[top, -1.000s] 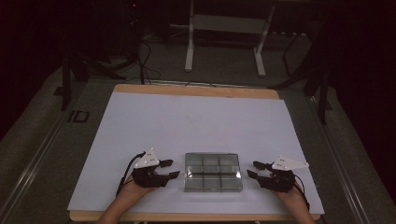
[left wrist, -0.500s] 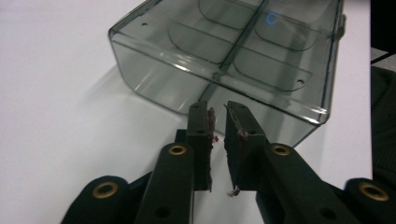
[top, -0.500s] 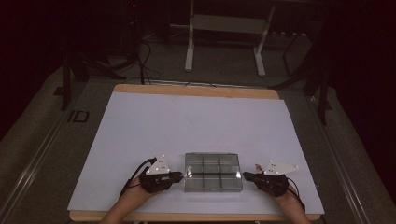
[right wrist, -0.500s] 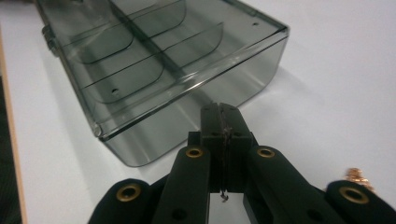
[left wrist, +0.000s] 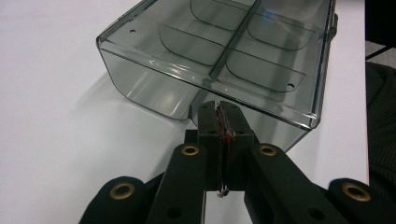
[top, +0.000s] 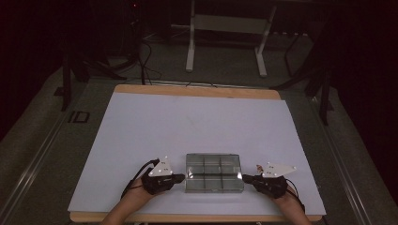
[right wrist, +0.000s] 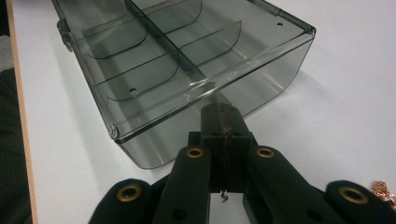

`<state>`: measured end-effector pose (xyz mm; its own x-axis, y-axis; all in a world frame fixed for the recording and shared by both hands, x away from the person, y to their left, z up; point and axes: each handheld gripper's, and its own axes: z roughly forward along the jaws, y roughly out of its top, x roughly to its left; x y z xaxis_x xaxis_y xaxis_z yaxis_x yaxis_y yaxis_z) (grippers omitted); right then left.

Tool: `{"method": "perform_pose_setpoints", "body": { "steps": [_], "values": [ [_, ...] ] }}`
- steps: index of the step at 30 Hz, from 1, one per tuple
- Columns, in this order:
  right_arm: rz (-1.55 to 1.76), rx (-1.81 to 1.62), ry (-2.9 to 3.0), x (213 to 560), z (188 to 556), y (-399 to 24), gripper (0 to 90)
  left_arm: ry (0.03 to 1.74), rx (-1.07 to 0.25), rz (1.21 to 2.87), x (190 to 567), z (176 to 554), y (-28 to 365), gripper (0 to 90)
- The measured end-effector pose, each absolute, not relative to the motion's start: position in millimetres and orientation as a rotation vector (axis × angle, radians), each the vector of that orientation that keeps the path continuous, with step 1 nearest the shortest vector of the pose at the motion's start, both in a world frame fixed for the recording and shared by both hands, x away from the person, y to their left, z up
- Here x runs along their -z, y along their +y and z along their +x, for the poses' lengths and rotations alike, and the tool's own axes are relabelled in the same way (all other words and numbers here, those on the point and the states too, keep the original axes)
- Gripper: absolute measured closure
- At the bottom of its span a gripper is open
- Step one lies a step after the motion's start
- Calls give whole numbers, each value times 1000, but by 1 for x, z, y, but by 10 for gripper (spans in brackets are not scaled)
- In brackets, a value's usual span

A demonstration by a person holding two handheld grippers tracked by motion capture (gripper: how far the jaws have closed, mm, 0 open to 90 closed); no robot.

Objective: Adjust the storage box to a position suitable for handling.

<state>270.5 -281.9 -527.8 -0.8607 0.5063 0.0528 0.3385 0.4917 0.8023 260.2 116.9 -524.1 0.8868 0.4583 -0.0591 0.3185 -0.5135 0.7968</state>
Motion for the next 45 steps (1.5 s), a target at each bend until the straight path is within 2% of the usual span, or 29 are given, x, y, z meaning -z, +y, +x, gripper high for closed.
{"method": "perform_pose_setpoints", "body": {
  "steps": [29,31,33,36,38,45],
  "values": [
    [703,-1400,2548,518,267,-285,900,547,-200,2134,516,258,114,898],
    [706,-1396,2541,517,268,-284,900,561,-208,2127,516,260,114,873],
    [714,-1394,2530,516,269,-283,885,581,-218,2118,516,262,115,789],
    [732,-1400,2502,516,270,-284,781,593,-242,2104,514,262,115,684],
    [738,-1415,2493,515,271,-285,741,591,-259,2101,513,263,114,648],
    [714,-1415,2462,510,272,-282,659,584,-267,2086,509,265,112,627]
  ]
}}
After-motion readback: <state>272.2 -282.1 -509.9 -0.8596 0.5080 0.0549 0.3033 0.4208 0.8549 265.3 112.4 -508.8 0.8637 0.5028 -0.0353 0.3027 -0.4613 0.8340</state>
